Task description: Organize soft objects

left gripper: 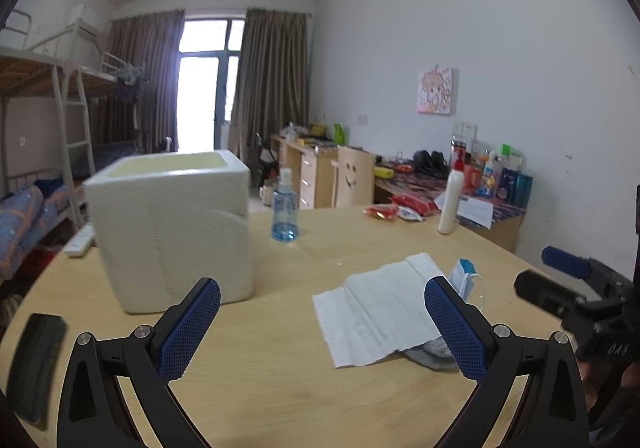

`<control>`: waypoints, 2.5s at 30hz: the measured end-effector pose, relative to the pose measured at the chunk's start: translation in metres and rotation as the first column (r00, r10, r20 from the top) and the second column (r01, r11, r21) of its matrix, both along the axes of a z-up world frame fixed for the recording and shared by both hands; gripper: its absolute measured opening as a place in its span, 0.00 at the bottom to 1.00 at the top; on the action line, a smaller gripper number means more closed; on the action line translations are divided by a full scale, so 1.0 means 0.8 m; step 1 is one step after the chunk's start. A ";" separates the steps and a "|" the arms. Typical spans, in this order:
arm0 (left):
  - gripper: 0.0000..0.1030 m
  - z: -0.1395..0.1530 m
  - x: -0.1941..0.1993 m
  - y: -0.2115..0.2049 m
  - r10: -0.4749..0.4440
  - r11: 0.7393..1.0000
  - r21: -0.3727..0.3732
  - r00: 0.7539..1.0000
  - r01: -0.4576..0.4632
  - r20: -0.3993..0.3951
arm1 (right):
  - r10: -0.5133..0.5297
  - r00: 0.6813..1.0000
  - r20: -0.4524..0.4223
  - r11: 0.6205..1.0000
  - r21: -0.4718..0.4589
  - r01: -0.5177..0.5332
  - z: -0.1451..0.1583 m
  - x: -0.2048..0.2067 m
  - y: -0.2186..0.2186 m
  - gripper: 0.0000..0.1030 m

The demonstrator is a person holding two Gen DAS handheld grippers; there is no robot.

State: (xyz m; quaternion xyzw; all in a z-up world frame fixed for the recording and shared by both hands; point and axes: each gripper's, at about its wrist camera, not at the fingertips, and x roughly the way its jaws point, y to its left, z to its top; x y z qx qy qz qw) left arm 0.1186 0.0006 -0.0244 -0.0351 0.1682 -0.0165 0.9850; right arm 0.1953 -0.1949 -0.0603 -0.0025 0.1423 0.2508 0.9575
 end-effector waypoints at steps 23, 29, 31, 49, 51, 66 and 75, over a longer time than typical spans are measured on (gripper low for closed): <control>0.71 -0.062 0.145 -0.060 -0.176 0.984 -0.091 0.910 0.153 -0.376 | -0.007 0.988 -0.152 0.999 0.039 0.013 -0.038 0.057 -0.043 1.00; 0.56 -0.071 0.153 -0.073 -0.189 0.982 -0.074 0.894 0.174 -0.406 | -0.004 0.986 -0.170 0.999 0.036 0.010 -0.043 0.063 -0.048 1.00; 0.47 -0.074 0.157 -0.074 -0.207 0.978 -0.095 0.884 0.184 -0.420 | -0.002 0.985 -0.175 0.999 0.039 0.009 -0.044 0.065 -0.050 1.00; 0.05 -0.068 0.149 -0.072 -0.210 0.978 -0.082 0.896 0.193 -0.390 | 0.014 0.981 -0.195 0.999 0.035 -0.008 -0.045 0.076 -0.050 1.00; 0.05 -0.061 0.145 -0.069 -0.211 0.978 -0.078 0.906 0.196 -0.367 | 0.012 0.980 -0.197 0.999 0.033 -0.006 -0.045 0.078 -0.049 1.00; 0.05 -0.002 0.111 -0.037 -0.180 0.983 -0.059 0.958 0.171 -0.223 | 0.041 0.985 -0.165 0.999 0.022 -0.037 -0.036 0.070 -0.034 1.00; 0.05 0.003 0.094 -0.004 -0.116 0.993 -0.055 0.973 0.107 -0.198 | 0.060 0.986 -0.156 0.998 0.007 -0.059 -0.032 0.069 -0.018 1.00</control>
